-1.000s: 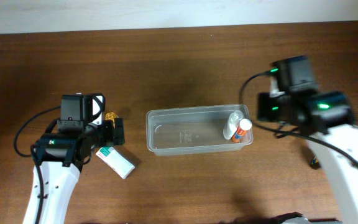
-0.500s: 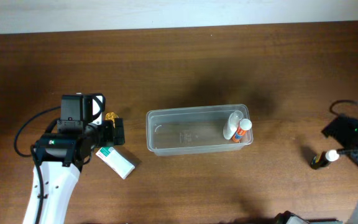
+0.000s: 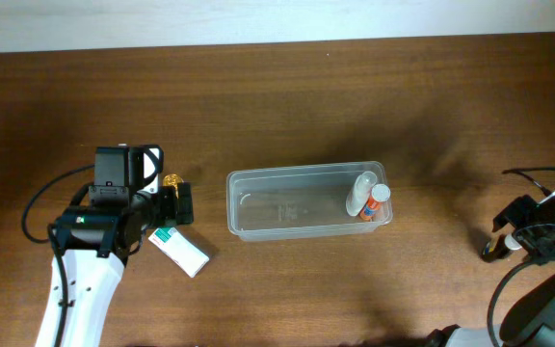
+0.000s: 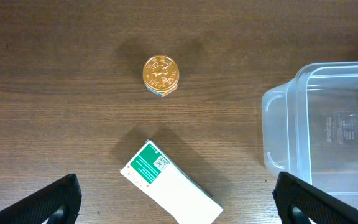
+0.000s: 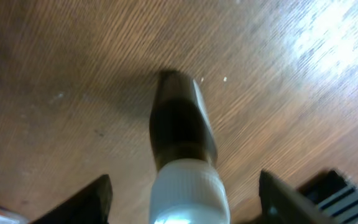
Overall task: Pack container
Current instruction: 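Return the right gripper and grasp the dark white-capped bottle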
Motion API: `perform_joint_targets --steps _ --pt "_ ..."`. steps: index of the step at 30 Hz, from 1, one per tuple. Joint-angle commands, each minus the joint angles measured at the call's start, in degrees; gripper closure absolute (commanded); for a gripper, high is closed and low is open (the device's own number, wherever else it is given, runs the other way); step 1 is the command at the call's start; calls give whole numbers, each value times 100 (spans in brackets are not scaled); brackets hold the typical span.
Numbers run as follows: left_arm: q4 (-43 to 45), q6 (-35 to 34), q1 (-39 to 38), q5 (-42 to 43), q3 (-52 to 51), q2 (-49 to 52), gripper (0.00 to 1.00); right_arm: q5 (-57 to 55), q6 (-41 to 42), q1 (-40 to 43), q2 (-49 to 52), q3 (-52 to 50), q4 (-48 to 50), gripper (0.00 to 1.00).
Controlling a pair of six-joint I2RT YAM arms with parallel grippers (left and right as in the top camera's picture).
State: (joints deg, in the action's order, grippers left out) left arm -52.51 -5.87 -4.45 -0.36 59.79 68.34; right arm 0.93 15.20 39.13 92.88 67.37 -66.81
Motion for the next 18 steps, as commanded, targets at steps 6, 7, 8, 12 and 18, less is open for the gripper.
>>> perform_joint_targets --steps 6,7,8,12,18 --pt "17 -55 22 42 107 46 1 17 2 22 46 -31 44 61" --pt "17 -55 22 42 107 46 1 17 2 22 46 -31 44 64" --pt "17 -55 22 42 107 46 1 17 2 22 46 -31 44 69" --pt "17 -55 22 42 107 46 1 17 2 22 46 -31 42 76" --pt "17 -52 22 42 107 46 1 358 -264 17 2 -28 -2 86"
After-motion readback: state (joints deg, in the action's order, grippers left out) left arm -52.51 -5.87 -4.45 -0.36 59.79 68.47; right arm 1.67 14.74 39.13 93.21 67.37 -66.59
